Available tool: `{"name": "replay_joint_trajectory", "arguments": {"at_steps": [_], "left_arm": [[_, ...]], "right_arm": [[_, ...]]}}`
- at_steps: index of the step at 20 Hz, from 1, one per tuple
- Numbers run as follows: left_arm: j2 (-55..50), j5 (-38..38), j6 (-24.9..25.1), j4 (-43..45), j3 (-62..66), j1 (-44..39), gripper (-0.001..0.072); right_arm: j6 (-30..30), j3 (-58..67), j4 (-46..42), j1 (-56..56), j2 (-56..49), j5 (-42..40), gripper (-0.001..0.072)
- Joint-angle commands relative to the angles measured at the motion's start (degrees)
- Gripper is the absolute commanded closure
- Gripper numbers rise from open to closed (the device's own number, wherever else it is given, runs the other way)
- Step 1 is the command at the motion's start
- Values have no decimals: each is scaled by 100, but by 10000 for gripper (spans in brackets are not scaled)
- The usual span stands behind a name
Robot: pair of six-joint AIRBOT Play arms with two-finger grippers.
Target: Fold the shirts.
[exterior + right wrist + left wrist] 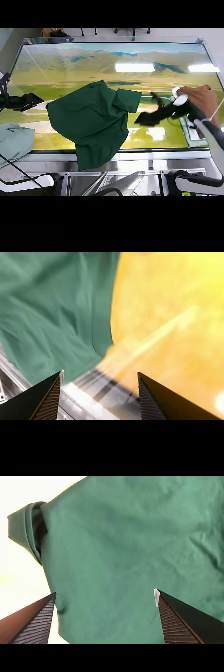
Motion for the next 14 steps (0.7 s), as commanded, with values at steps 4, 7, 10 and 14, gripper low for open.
{"name": "replay_joint_trajectory", "arguments": {"at_steps": [4, 7, 10, 14], "left_arm": [[-7, -216, -157, 39, 22, 46, 4], [-7, -219, -157, 39, 22, 44, 4], [-7, -232, -186, 37, 22, 44, 4], [-7, -258, -203, 39, 22, 44, 4]], "right_arm": [[-118, -1154, 739, 1534, 31, -2149, 196], [-365, -1152, 1276, 1845, -227, -2409, 196], [-1067, -1145, 2098, 2109, -343, -2396, 488], [-1152, -745, 1860, 1812, 168, -2238, 693]]}}
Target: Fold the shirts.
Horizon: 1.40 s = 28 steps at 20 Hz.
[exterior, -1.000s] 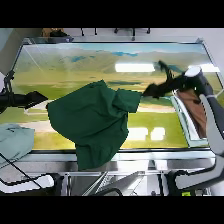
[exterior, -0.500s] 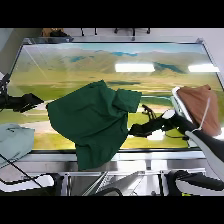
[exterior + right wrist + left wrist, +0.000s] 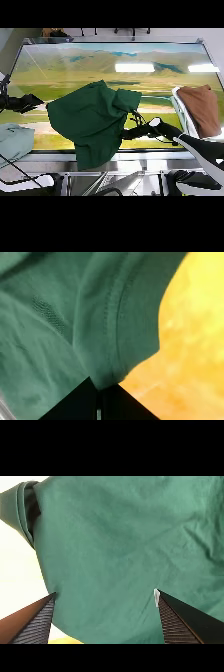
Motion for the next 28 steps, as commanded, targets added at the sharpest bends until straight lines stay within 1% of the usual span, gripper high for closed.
{"name": "replay_joint_trajectory", "arguments": {"at_steps": [1, 3, 4, 6, 8, 9, 12, 15, 17, 19, 22, 23, 24, 25, 26, 28], "left_arm": [[-4, -24, -13, -4, 4, 7, 4], [-4, -24, -13, -7, 4, 7, 4], [-4, -24, -13, -7, 2, 7, 5], [-4, -24, -85, -13, -26, 0, 4], [-4, -17, -116, -98, -269, -46, 4], [-4, 9, -109, -203, -511, -116, 4], [-4, 269, -90, -306, -1360, -474, 4], [-2, 389, -94, -328, -2098, -1047, 5], [-2, 422, -85, -577, -2538, -1497, 4], [-4, 807, -50, -763, -2881, -1961, 4], [-4, 1482, -57, -761, -3040, -2546, 6], [-4, 1604, -122, -758, -2997, -2697, 135], [-4, 1661, -160, -750, -2909, -2804, 453], [-4, 1611, -142, -743, -2780, -2861, 688], [-2, 1502, -164, -754, -2601, -2872, 694], [151, 986, -260, -769, -2017, -2865, 694]], "right_arm": [[-35, 442, -188, -472, 518, 127, 693], [352, 938, -1154, -1440, 868, 321, 693], [402, 1191, -1473, -1993, 938, 411, 693], [299, 1613, -1644, -3088, 885, 588, 693], [-22, 1775, -1591, -3783, 649, 704, 693], [-127, 1775, -1582, -3943, 496, 728, 693], [-448, 1775, -1556, -3936, 4, 723, 693], [-483, 1775, -1558, -3884, -337, 680, 693], [-553, 1775, -1561, -3888, -393, 680, 693], [-553, 1775, -1558, -3893, -389, 682, 693], [-553, 1775, -1556, -3893, -389, 684, 693], [-551, 1775, -1556, -3893, -385, 688, 693], [-551, 1775, -1545, -3893, -367, 717, 693], [-551, 1777, -1493, -3895, -330, 793, 693], [-549, 1792, -1423, -3895, -269, 885, 693], [-553, 2065, -1128, -3897, -33, 1320, 694]]}}
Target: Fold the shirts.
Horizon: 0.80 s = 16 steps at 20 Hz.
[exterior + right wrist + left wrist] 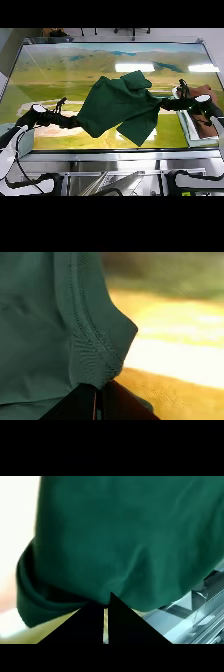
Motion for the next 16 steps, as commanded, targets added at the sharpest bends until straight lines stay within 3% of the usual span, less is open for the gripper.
{"name": "replay_joint_trajectory", "arguments": {"at_steps": [1, 5, 7, 10, 13, 16], "left_arm": [[321, -551, -166, -39, 855, -101, 694], [1646, -1143, -647, -741, 2865, 391, 695], [2288, -1095, -748, -1384, 4151, 846, 695], [2968, -994, -861, -1473, 6017, 1556, 694], [3414, -984, -844, -1467, 6981, 2166, 694], [3657, -984, -844, -1473, 6850, 2621, 694]], "right_arm": [[-44, 481, 492, -4, 393, 632, 694], [-170, 2662, 946, -55, 1340, 800, 693], [-166, 3945, 861, -210, 1574, 782, 694], [-129, 5351, 868, -549, 1843, 785, 694], [-127, 5842, 887, -581, 2135, 772, 694], [-127, 5838, 887, -581, 2216, 809, 693]]}}
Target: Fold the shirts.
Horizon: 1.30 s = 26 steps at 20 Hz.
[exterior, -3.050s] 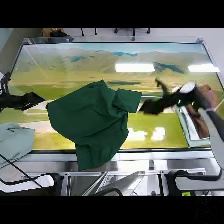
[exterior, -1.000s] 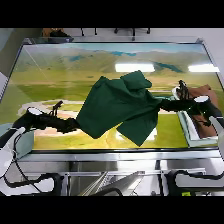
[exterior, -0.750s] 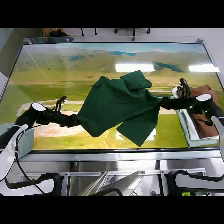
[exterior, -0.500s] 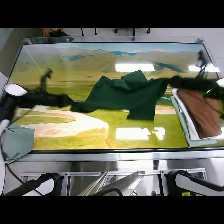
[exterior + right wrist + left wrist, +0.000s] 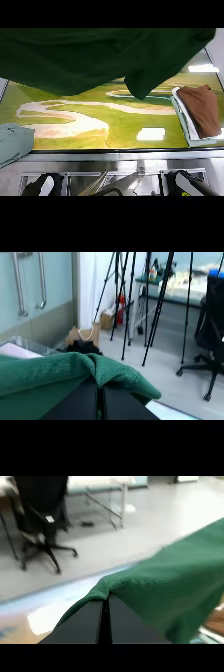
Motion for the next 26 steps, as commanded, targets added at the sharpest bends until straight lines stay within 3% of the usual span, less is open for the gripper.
{"name": "replay_joint_trajectory", "arguments": {"at_steps": [1, 4, 8, 10, 13, 15, 18, 19, 20, 21, 23, 24, 26], "left_arm": [[348, 0, -37, -28, -2, 487, 694], [173, -240, 31, -48, -1106, 411, 694], [-907, -153, 769, -17, -2708, -796, 693], [-1825, 229, 1137, 103, -3276, -1462, 693], [-3475, 1005, 1163, 815, -3491, -1958, 693], [-4535, 1156, 1161, 831, -3088, -1978, 693], [-5648, 929, 833, 820, -1961, -1845, 689], [-5869, 778, 706, 824, -1541, -1797, 568], [-6011, 592, 691, 824, -1165, -1711, 181], [-6107, 313, 509, 831, -800, -1602, 5], [-6129, -374, 11, 839, -284, -1322, 5], [-6129, -785, -267, 841, -79, -1178, 5], [-6028, -1788, -894, 844, 74, -846, 5]], "right_arm": [[24, 264, 2, -35, 74, 98, 694], [26, 199, 363, -26, -404, 844, 693], [24, -555, 1137, 131, -1491, 1554, 693], [15, -1185, 944, 417, -2105, 1467, 693], [-304, -2052, 636, 903, -3279, 850, 692], [-310, -2135, 621, 1099, -4210, 396, 692], [-885, -2127, 1054, 1182, -5075, -162, 684], [-1056, -2127, 1119, 1169, -5156, -328, 599], [-1176, -2120, 1095, 1128, -5149, -455, 437], [-1244, -2046, 1095, 1040, -5119, -413, 386], [-1239, -1882, 1082, 728, -4972, -33, 382], [-1207, -1843, 1036, 533, -4865, 149, 290], [-715, -1834, 745, 76, -4616, 470, 254]]}}
